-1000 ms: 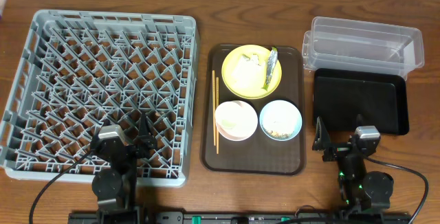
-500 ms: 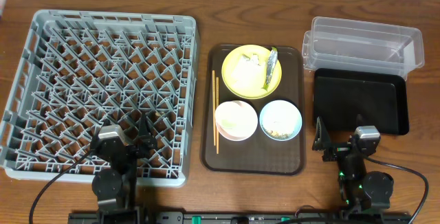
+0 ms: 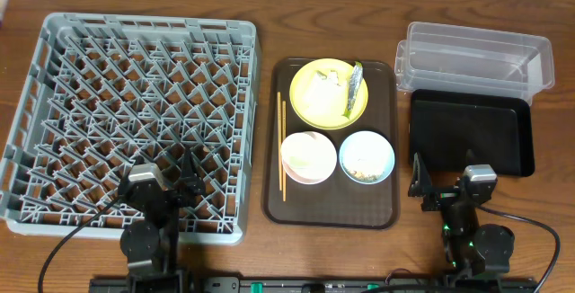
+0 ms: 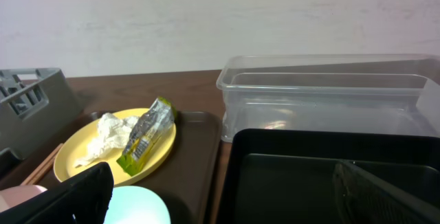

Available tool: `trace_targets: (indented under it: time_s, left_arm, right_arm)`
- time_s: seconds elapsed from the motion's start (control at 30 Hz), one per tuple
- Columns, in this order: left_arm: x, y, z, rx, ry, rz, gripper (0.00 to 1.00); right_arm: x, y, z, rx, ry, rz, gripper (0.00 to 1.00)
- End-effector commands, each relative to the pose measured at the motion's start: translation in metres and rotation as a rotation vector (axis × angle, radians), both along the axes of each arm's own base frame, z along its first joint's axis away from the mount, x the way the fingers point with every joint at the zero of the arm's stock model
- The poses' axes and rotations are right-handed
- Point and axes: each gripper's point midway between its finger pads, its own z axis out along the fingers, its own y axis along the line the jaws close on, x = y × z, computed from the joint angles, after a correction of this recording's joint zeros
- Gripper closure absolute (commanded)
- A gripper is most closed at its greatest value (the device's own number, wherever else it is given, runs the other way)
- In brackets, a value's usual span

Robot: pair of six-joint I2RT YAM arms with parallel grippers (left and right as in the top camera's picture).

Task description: Sort waste into correct bins and load items into the dishwasher

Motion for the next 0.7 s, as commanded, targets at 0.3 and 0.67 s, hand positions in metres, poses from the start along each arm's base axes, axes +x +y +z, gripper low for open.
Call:
trace_targets:
  time_s: [0.3, 0.67]
  left_arm:
    - [-0.0007, -0.004, -0.0141, -0.006, 0.043, -0.021, 0.05]
    - [-0.0007, -0.004, -0.0141, -0.006, 0.043, -0.021, 0.05]
  right_arm:
    - [-0.0006, 0.0048, -0.0004, -0.007, 0.0, 0.021, 0.01]
    - [-0.0006, 0.0048, -0.0004, -0.006, 0.0, 0.021, 0.01]
